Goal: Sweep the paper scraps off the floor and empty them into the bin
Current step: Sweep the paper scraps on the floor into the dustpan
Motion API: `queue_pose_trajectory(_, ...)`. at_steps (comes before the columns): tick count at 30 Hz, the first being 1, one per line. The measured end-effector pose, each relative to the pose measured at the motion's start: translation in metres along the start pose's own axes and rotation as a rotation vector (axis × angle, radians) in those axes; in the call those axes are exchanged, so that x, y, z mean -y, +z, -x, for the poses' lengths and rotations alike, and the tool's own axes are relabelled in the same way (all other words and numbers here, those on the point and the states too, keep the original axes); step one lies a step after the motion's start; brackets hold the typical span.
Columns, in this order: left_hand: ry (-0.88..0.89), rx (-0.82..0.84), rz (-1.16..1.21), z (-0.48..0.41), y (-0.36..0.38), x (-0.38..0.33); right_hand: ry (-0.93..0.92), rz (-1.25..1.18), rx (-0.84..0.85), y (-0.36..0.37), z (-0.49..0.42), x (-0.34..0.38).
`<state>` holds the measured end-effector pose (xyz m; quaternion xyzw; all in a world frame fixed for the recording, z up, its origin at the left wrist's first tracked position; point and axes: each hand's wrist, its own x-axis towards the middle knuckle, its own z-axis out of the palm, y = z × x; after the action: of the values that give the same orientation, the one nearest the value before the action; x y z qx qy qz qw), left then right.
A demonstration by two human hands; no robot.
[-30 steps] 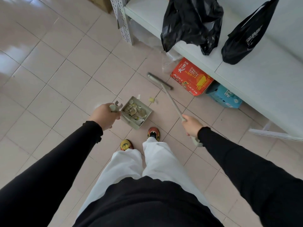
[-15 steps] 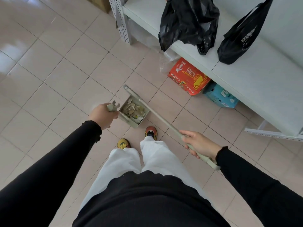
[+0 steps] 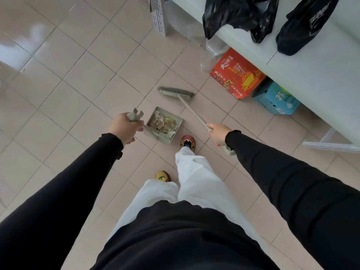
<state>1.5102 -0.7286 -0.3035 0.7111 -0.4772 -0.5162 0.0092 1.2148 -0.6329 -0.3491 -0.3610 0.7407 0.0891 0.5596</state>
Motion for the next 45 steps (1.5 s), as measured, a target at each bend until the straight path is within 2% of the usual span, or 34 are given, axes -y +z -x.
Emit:
queue_pose_trajectory(5, 0.055, 0.019, -0.049, 0.011, 0.004, 0.026, -0.005, -0.184, 0.079, 0.042, 0.076, -0.057)
queue_pose_trajectory(9, 0.100, 0.026, -0.079, 0.031, 0.008, 0.048, -0.022, -0.377, 0.038, 0.069, 0.136, -0.096)
queue_pose_trajectory(12, 0.127, 0.025, -0.105, 0.049, 0.010, 0.063, -0.032, -0.433, -0.055, 0.087, 0.136, -0.098)
queue_pose_trajectory(16, 0.136, 0.022, -0.126, 0.078, 0.016, 0.078, -0.023, -0.375, -0.169, 0.107, 0.096, -0.077)
queue_pose_trajectory(20, 0.069, 0.008, -0.101, 0.096, 0.031, 0.095, 0.032, -0.226, -0.108, 0.123, 0.061, -0.060)
queue_pose_trajectory(23, 0.020, -0.013, -0.057, 0.105, 0.045, 0.106, 0.041, -0.146, 0.003, 0.141, 0.073, -0.074)
queue_pose_trajectory(30, -0.006, -0.053, -0.055, 0.134, 0.087, 0.115, 0.017, -0.431, 0.158, 0.110, 0.159, -0.161)
queue_pose_trajectory(33, -0.010, -0.078, -0.046, 0.145, 0.100, 0.117, -0.020, -0.397, 0.094, 0.108, 0.177, -0.180)
queue_pose_trajectory(37, -0.003, -0.091, -0.057, 0.154, 0.113, 0.116, -0.059, -0.241, -0.044, 0.114, 0.145, -0.173)
queue_pose_trajectory(40, -0.002, -0.100, -0.060, 0.159, 0.122, 0.114, -0.035, -0.185, 0.011, 0.122, 0.120, -0.158)
queue_pose_trajectory(45, -0.009, -0.117, -0.051, 0.169, 0.135, 0.116, -0.009, -0.333, 0.144, 0.122, 0.146, -0.182)
